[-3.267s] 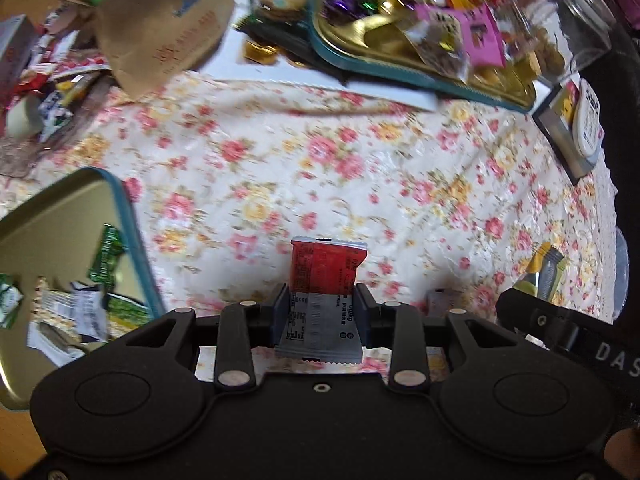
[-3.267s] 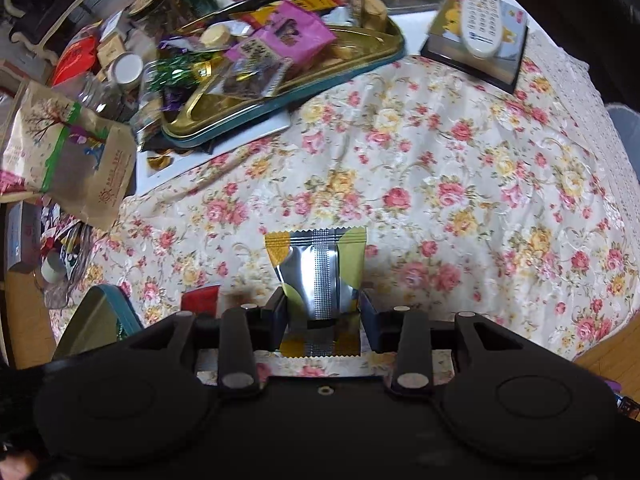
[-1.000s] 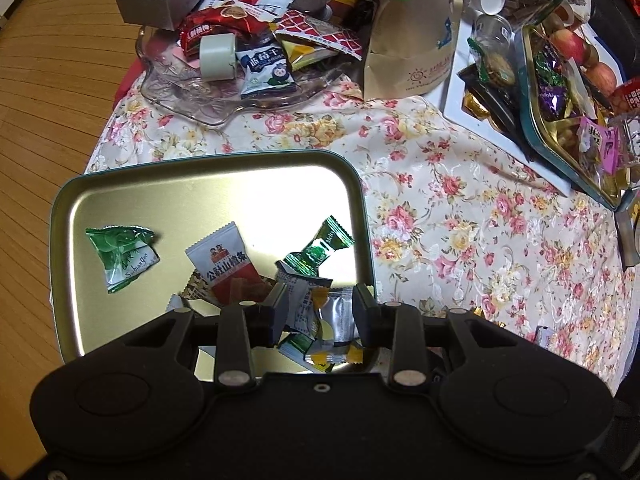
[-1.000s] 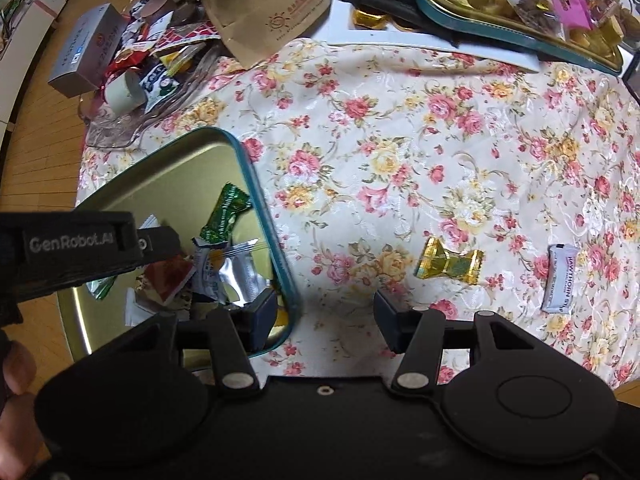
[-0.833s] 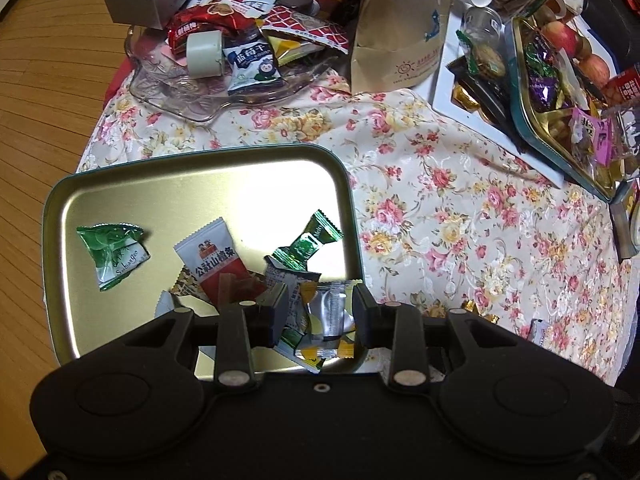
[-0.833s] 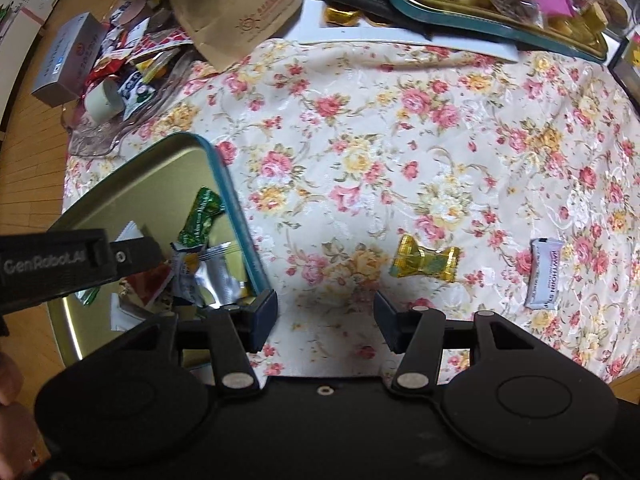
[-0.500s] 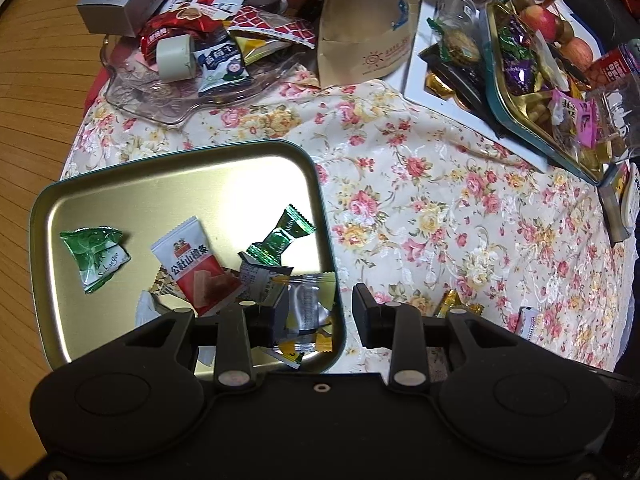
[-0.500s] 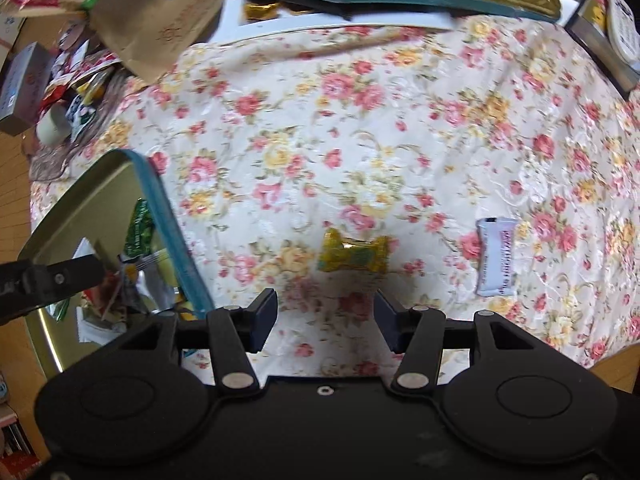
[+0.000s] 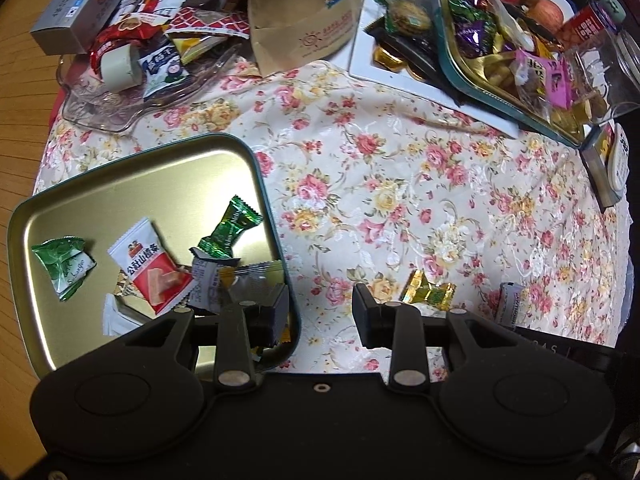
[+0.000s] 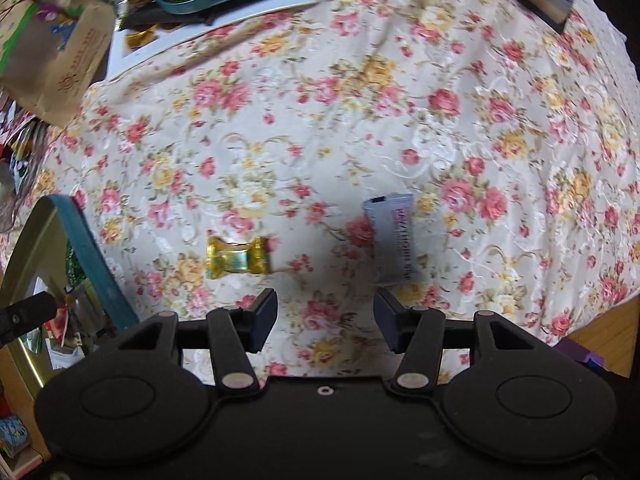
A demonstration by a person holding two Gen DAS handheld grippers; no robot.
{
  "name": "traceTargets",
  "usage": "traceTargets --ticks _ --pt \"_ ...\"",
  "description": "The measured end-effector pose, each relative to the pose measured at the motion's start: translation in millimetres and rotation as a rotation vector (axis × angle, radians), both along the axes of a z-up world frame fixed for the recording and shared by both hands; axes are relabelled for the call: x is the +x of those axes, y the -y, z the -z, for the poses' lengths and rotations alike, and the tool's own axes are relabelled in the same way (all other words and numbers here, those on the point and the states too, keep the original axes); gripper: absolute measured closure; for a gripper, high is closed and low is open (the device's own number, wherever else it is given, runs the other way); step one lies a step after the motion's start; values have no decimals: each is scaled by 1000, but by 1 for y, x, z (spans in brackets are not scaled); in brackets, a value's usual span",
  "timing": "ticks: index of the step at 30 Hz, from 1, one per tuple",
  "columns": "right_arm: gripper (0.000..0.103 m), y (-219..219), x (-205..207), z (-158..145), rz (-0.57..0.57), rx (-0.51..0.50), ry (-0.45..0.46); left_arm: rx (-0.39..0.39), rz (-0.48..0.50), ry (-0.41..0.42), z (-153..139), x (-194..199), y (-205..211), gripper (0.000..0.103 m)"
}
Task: Organize snacks
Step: 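Withdraw both tools from the tray toward the gold candy and white packet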
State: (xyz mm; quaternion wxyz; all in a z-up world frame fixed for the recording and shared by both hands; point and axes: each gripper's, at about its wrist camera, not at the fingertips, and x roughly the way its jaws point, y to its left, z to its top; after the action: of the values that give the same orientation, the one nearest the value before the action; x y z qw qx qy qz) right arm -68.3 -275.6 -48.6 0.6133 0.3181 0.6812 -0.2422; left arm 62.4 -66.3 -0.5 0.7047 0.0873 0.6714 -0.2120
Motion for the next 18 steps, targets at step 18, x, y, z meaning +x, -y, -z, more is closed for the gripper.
traceTargets --ticks 18 --pt "47 34 -31 0 78 25 -11 -19 97 -24 -3 -25 53 60"
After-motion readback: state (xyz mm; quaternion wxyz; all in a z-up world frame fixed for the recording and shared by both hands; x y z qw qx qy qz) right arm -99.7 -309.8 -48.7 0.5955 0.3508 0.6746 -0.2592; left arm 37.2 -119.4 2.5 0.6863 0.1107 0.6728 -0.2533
